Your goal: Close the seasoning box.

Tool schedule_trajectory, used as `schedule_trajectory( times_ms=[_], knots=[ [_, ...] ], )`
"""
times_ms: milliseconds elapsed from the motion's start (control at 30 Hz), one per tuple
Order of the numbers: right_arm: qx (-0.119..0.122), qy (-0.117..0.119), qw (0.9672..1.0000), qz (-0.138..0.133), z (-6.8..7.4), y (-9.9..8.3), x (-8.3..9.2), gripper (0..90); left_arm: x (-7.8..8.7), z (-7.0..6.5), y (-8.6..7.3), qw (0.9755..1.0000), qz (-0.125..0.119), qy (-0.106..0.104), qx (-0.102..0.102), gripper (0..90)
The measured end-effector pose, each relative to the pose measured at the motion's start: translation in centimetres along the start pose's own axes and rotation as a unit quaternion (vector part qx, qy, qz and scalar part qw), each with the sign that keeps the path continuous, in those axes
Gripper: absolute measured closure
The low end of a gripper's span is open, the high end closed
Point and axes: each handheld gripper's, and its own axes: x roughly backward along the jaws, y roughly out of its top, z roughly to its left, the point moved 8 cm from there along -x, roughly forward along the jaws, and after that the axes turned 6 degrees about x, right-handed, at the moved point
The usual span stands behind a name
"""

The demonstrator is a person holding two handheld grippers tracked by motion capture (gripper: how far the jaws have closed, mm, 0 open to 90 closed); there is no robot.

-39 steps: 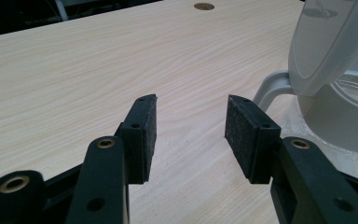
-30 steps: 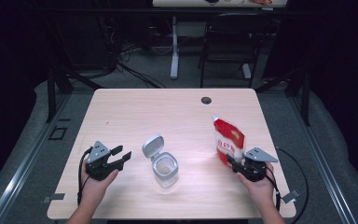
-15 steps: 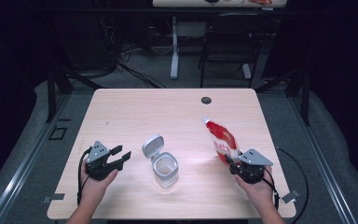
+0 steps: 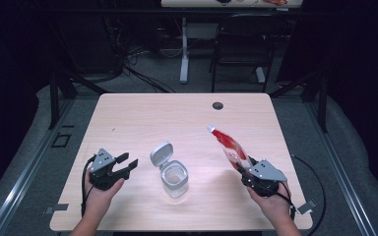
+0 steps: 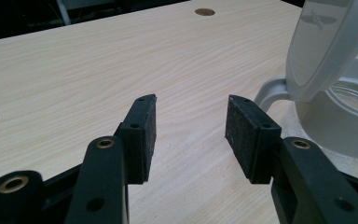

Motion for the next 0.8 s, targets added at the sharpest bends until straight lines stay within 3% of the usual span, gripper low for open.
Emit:
schedule_trajectory(
  times_ms=[133, 367, 800],
  knots=[
    [0.040, -0.012, 0.9991, -0.005, 0.5, 1.0, 0.6, 57.4, 0.1, -0.4, 0.3, 1.0000, -0.006, -0.003, -0.001, 53.3],
    [0.069, -0.018, 0.9974, -0.015, 1.2, 2.3, 1.0, 57.5, 0.3, -1.2, 0.7, 0.9999, -0.010, -0.013, -0.004, 53.4],
    [0.123, -0.039, 0.9914, -0.025, 1.6, 3.3, 2.2, 57.5, 1.1, -3.5, 2.0, 0.9986, -0.023, -0.037, -0.030, 56.4]
  ],
)
